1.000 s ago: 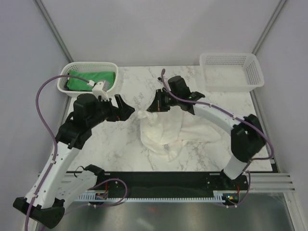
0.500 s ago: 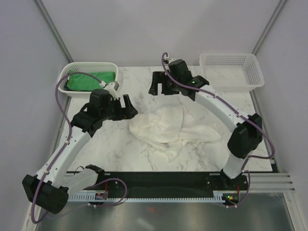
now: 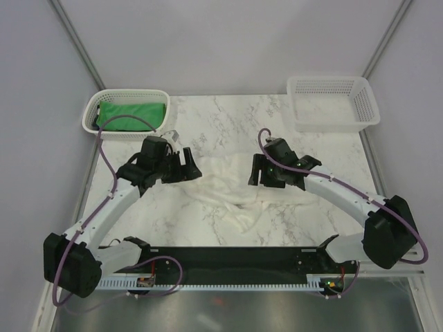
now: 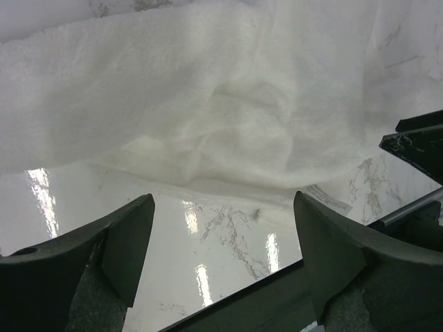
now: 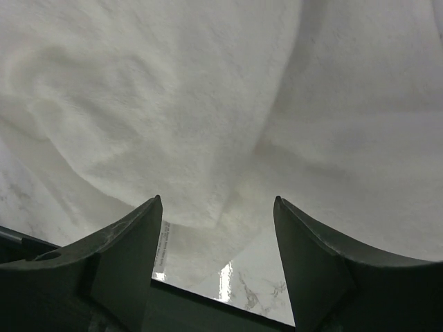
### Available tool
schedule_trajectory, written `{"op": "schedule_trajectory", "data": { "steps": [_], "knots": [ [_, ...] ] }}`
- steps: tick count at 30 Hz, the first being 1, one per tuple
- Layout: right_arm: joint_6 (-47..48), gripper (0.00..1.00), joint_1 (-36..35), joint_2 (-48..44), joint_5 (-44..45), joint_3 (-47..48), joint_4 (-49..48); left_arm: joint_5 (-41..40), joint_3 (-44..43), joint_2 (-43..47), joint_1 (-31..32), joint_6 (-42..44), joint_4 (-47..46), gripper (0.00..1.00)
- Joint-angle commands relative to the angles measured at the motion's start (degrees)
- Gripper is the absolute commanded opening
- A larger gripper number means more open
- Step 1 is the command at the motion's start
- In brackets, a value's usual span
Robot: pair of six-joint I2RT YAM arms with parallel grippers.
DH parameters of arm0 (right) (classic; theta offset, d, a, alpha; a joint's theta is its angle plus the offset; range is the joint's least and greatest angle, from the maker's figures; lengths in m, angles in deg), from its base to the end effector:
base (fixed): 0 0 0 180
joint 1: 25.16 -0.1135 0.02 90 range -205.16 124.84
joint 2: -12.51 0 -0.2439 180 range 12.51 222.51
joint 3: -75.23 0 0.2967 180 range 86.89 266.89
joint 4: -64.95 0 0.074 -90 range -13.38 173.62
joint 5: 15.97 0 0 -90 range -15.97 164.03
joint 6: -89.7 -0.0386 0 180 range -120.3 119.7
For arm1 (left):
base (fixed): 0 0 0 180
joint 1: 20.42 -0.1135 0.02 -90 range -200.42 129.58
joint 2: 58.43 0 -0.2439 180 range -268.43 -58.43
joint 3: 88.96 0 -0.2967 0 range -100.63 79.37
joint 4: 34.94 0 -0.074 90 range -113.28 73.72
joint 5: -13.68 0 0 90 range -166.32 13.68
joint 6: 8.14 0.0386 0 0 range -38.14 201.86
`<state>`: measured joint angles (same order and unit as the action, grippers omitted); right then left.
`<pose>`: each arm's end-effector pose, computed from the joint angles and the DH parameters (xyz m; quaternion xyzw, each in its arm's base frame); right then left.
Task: Fold and stack the towels
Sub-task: Flatten out the crumpled towel
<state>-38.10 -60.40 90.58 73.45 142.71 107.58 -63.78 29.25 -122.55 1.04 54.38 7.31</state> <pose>0.2682 0.1899 0.2074 0.0196 0.9487 0.1916 0.2507 0.2664 -0.1137 0.2425 -0.0060 0.9179 -0.2507 0.3076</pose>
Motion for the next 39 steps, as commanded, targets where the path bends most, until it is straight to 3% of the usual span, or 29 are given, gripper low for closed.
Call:
{"op": "schedule_trajectory", "data": {
  "steps": [1,5,11,24,31,32,33,35,39],
  "knots": [
    [-6.48,0.73,-1.05,-3.17,1.37,-3.24,-4.67,-2.06,1.78,2.15,-0.27,-3.8,-3.87,0.89],
    [-11.32,0.7,-3.33,-7.91,0.93,-9.83,-8.72,-7.61,3.89,4.0,-0.62,-5.3,-4.75,0.9],
    [-16.25,0.65,-8.08,-11.44,2.24,-16.42,-15.05,-5.07,6.01,4.26,-1.41,-5.65,-7.03,0.9],
    [-11.16,0.67,-10.37,-7.31,5.42,-19.42,-23.56,-2.43,5.74,5.14,-2.73,-4.42,-6.68,0.9],
    [-10.18,0.6,-10.28,-5.64,1.81,-20.04,-29.21,-1.47,5.04,4.79,-2.91,-3.01,-6.25,0.9],
    [-10.53,0.52,-10.28,-5.9,2.33,-19.61,-28.07,-1.03,4.34,4.7,-2.91,-2.84,-5.9,0.89],
    [-10.54,0.37,-10.28,-6.51,2.42,-19.25,-27.19,-0.59,3.9,4.7,-2.91,-2.23,-5.72,0.89],
    [-10.01,0.0,-10.28,-9.06,2.86,-15.76,-22.12,0.99,1.81,4.7,-2.82,-1.44,-4.4,0.89],
    [-10.36,0.0,-10.37,-14.94,6.8,-4.59,-5.59,6.97,-2.95,5.14,-2.91,1.55,-2.03,0.89]
  ]
}}
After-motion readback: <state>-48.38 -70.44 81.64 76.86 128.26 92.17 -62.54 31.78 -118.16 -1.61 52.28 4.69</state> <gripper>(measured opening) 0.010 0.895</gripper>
